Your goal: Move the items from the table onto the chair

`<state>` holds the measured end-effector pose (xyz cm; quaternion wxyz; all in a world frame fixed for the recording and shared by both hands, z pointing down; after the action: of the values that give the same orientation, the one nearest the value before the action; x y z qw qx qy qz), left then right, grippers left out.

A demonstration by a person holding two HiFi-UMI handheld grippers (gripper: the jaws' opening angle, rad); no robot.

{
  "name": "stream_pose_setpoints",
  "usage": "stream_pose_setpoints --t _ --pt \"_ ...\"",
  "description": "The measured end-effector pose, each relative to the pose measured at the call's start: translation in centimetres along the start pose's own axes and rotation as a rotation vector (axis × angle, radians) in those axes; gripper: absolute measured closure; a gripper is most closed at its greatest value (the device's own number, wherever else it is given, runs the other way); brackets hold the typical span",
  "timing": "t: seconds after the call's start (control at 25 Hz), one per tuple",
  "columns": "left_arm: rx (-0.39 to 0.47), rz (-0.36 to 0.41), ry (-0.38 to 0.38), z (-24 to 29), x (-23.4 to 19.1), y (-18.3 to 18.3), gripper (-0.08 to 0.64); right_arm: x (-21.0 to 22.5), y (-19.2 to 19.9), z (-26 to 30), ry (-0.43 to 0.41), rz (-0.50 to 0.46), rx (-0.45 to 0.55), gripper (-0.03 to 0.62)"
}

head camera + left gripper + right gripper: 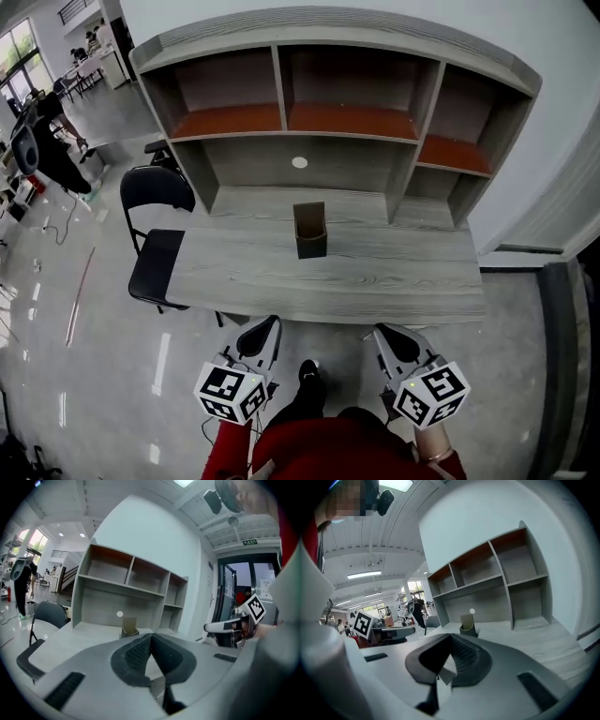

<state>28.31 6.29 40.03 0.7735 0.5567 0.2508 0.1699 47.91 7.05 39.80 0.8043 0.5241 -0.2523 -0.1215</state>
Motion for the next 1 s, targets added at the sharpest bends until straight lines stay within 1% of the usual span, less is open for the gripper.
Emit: stream_pose_setpoints --t 0.08,0.24,0.4,0.44,0.52,0.64,0.72,0.84,0.92,1.0 --pt "-0.018 -0.01 0.012 2.1 -2.4 -0.6 0.551 -0.2 -0.9 2.8 0.004 0.003 -0.012 0.58" --pt "-0.063 -0.032 0.015 5.3 -5.5 -0.7 0.551 0.0 -1.4 6.6 -0.003 -0.034 -0.075 0.58" --pt "-0.104 -0.027 0.022 8.5 -8.1 -0.8 0.549 1.9 -2.3 9.6 0.006 -0.013 -0.1 0.58" --pt "-0.112 -0.026 0.033 9.5 -8.7 -1.0 0.539 2.3 -2.5 10.1 0.004 -0.005 -0.108 0.58" --pt "-0.135 -0.007 0.053 12.2 -10.5 -1.6 0.485 2.9 -3.2 11.0 -0.001 0.002 -0.118 0.58" --pt "-0.198 0.05 0.051 17.5 -14.6 -2.4 0.42 3.7 -4.4 12.0 0.003 -0.003 -0.113 0.58" --pt "-0.233 0.049 0.061 20.6 -16.5 -2.4 0.42 4.3 -4.4 12.1 0.012 0.003 -0.125 0.58" --pt "-0.265 0.012 0.144 23.7 -17.2 -2.3 0.42 5.6 -3.9 11.9 0.038 0.026 -0.152 0.58" --pt "-0.303 0.018 0.202 25.2 -16.9 -1.8 0.417 6.7 -3.6 11.6 0.064 0.048 -0.163 0.58" --pt "-0.324 0.034 0.246 26.2 -16.7 -1.5 0.418 7.6 -3.5 11.4 0.084 0.065 -0.168 0.58"
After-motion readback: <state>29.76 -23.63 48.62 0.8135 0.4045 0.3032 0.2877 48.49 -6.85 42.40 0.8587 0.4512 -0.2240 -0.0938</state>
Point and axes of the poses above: the fingertips, and each gripper's own axes: z forward along the fingers, x to its right, y out of its underside, the point moved 2 cm from there along -z, backward along the fingers, and after that the axes turned 8 degrees about y, right-handed, at the moved point
